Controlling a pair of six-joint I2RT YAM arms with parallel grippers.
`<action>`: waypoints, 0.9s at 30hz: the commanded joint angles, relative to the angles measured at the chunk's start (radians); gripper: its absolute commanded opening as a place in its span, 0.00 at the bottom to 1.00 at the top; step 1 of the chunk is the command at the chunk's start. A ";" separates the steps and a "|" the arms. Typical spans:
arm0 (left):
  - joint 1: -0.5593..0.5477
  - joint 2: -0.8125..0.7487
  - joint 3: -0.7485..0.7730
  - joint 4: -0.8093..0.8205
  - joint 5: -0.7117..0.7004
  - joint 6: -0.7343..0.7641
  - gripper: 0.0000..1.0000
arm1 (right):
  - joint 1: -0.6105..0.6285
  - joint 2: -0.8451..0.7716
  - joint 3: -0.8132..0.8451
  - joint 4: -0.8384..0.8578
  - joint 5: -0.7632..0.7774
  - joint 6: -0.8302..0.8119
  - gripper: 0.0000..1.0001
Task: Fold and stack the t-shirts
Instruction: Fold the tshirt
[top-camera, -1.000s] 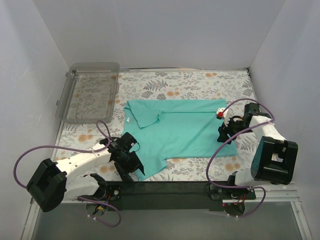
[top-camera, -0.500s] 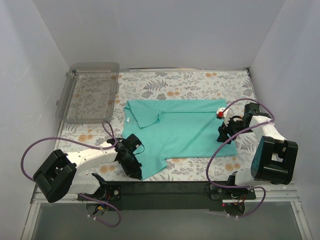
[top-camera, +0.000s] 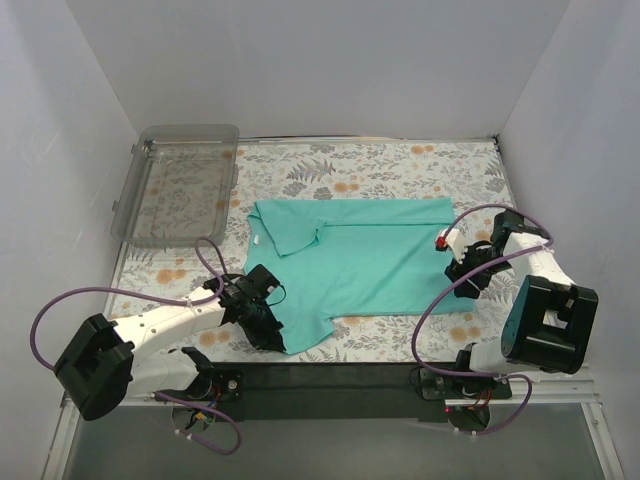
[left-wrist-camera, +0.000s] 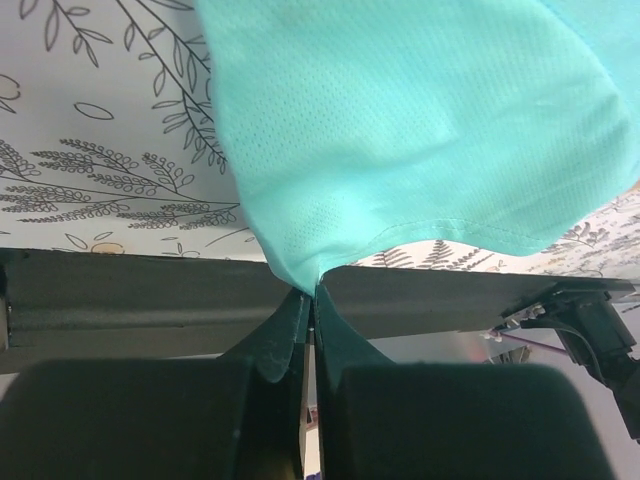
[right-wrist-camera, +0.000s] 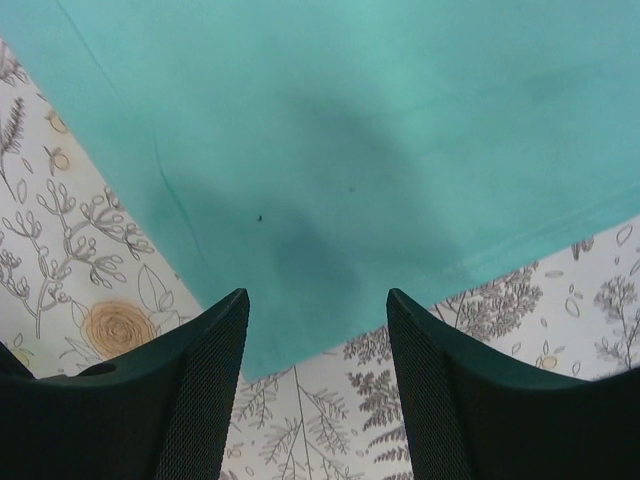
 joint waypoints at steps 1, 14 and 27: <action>-0.004 -0.040 0.014 0.009 -0.017 -0.005 0.02 | -0.032 -0.024 0.041 -0.035 0.103 0.042 0.54; -0.004 -0.088 0.016 0.047 -0.004 0.042 0.01 | -0.072 0.056 0.040 0.003 0.115 0.188 0.60; -0.004 -0.129 -0.018 0.071 0.014 0.033 0.01 | -0.070 0.013 0.001 -0.027 0.146 0.257 0.64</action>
